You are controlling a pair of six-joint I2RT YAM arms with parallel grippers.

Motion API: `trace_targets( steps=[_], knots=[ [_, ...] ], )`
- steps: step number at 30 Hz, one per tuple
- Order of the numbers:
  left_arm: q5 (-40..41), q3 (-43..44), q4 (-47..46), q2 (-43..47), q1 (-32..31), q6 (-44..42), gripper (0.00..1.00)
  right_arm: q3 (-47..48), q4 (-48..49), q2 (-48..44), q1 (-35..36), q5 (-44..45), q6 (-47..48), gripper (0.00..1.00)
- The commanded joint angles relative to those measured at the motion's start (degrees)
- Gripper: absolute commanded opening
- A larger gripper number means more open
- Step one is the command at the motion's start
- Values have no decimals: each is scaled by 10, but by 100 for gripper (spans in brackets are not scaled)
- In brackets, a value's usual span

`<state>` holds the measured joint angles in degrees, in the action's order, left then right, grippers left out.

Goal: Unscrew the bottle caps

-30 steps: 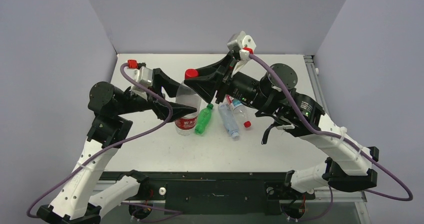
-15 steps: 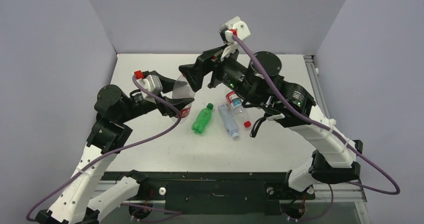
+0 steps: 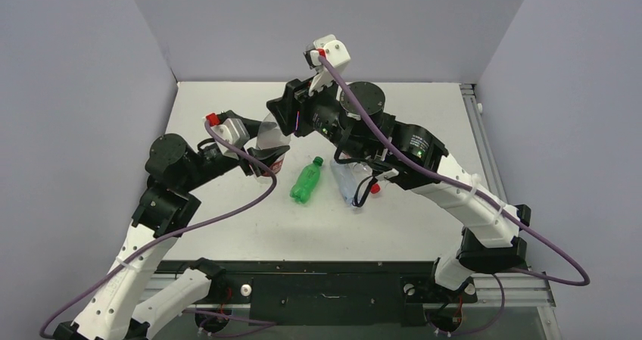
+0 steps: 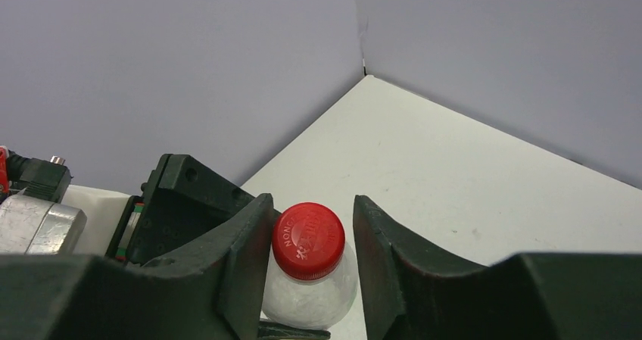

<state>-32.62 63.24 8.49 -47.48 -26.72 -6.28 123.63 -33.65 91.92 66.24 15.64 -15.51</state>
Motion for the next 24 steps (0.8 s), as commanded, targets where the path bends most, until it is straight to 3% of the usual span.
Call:
trace_targets(
  steps=[1,6,9,13,17,24],
  knots=[
    [9,0,-24,9,-3,0,17,10,23,-1,1,-5,-12,39],
    [11,0,-28,11,-4,8,17,13,16,13,-2,-15,-24,53],
    [12,-1,-28,13,-4,10,17,14,20,14,-4,-15,-29,50],
    [11,2,-29,13,-4,14,17,15,25,11,-6,-19,-33,33],
    [5,5,-27,12,-4,20,17,10,29,3,-9,-19,-33,0],
    [-26,6,-37,13,-4,56,17,-12,63,-28,-10,-80,7,0]
  ],
)
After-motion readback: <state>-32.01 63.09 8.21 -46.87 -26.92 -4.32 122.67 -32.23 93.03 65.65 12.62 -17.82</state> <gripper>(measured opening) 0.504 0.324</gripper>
